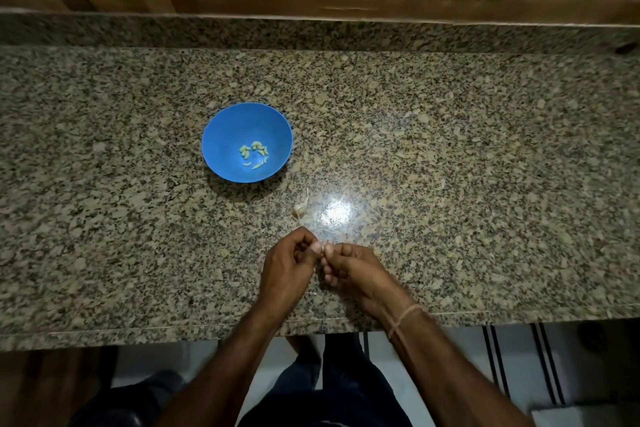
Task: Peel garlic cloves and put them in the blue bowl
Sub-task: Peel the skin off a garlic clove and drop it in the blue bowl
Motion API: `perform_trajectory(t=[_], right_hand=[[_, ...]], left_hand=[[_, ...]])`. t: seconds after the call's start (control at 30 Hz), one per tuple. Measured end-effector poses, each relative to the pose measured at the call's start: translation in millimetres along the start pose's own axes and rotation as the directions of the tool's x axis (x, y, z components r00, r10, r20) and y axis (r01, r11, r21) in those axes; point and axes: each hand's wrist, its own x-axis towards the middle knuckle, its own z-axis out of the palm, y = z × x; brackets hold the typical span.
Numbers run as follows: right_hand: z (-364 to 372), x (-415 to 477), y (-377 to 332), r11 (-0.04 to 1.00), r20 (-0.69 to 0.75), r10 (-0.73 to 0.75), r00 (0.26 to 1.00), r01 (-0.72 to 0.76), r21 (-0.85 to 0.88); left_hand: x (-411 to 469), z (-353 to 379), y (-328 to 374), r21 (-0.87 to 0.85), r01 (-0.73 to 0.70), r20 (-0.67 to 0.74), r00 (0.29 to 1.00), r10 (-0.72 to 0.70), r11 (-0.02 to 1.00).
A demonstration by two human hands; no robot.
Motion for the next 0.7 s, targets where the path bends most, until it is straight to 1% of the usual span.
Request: perform_trajectory(t=[0.03, 0.07, 0.1, 0.13, 0.17, 0.23, 0.27, 0.33, 0.4, 0.47, 0.5, 0.53, 0.57, 0.63, 0.67, 0.7], right_hand=[[1.5, -0.1, 0.1, 0.996, -0.015, -0.041, 0.999, 0.040, -0.075], [2.0, 0.8, 0.1, 0.975, -0.035, -0.105, 0.994, 0.096, -0.198], [1.5, 2.4, -0.2, 0.923, -0.050, -0.186, 0.981, 0.157, -0.350], [0.6, 4.6, -0.1, 0.845, -0.057, -0.265, 0.962, 0.204, -0.494], [-0.4, 6.4, 0.1, 0.769, -0.059, -0.335, 0.940, 0.237, -0.593], [-1.1, 8.2, 1.8, 0.649, -0.028, -0.465, 0.885, 0.320, -0.690], [-0.6, 8.7, 2.0, 0.581, 0.007, -0.536, 0.844, 0.375, -0.723], [-0.6, 11.3, 2.7, 0.444, 0.082, -0.635, 0.768, 0.449, -0.775], [-1.4, 14.0, 1.7, 0.334, 0.138, -0.673, 0.727, 0.464, -0.821], [-2.6, 15.9, -1.9, 0.256, 0.181, -0.676, 0.714, 0.458, -0.851], [-2.7, 15.3, -4.9, 0.254, 0.188, -0.659, 0.728, 0.451, -0.856], [-2.1, 15.0, -7.8, 0.287, 0.175, -0.625, 0.761, 0.432, -0.855], [-1.8, 15.8, -10.2, 0.368, 0.137, -0.574, 0.808, 0.404, -0.838], [-0.3, 15.0, -12.7, 0.612, 0.046, -0.426, 0.904, 0.325, -0.721], [1.4, 13.7, -11.3, 0.706, 0.017, -0.364, 0.931, 0.288, -0.647], [3.8, 11.5, -9.0, 0.750, -0.002, -0.341, 0.940, 0.271, -0.604]], left_hand=[[0.4, 0.9, 1.3, 0.009, 0.022, 0.006, 1.000, -0.022, 1.000], [0.4, 1.6, 2.6, 0.005, 0.051, 0.018, 0.999, -0.051, 0.999], [1.0, 2.8, 3.4, -0.013, 0.076, 0.036, 0.997, -0.075, 0.997], [1.5, 3.8, 3.5, -0.035, 0.099, 0.059, 0.994, -0.096, 0.995], [2.1, 4.7, 4.0, -0.063, 0.124, 0.086, 0.989, -0.118, 0.990], [3.2, 6.0, 6.3, -0.155, 0.205, 0.146, 0.972, -0.183, 0.967], [3.6, 6.3, 8.0, -0.203, 0.252, 0.178, 0.960, -0.218, 0.946], [4.9, 6.7, 10.3, -0.245, 0.312, 0.229, 0.939, -0.258, 0.918], [5.5, 9.5, 10.0, -0.224, 0.309, 0.231, 0.938, -0.257, 0.924], [2.9, 11.9, 6.6, -0.168, 0.239, 0.179, 0.961, -0.209, 0.956], [0.6, 12.3, 4.8, -0.125, 0.169, 0.145, 0.978, -0.151, 0.978], [-1.2, 11.7, 2.0, -0.065, 0.086, 0.114, 0.990, -0.079, 0.994], [-1.8, 10.6, -1.1, 0.006, -0.001, 0.090, 0.996, 0.001, 1.000], [-0.1, 8.7, -3.1, 0.150, -0.124, 0.048, 0.992, 0.118, 0.981], [0.8, 8.6, -2.0, 0.196, -0.135, 0.031, 0.991, 0.131, 0.971], [1.6, 9.7, -0.3, 0.198, -0.109, 0.022, 0.994, 0.107, 0.974]])
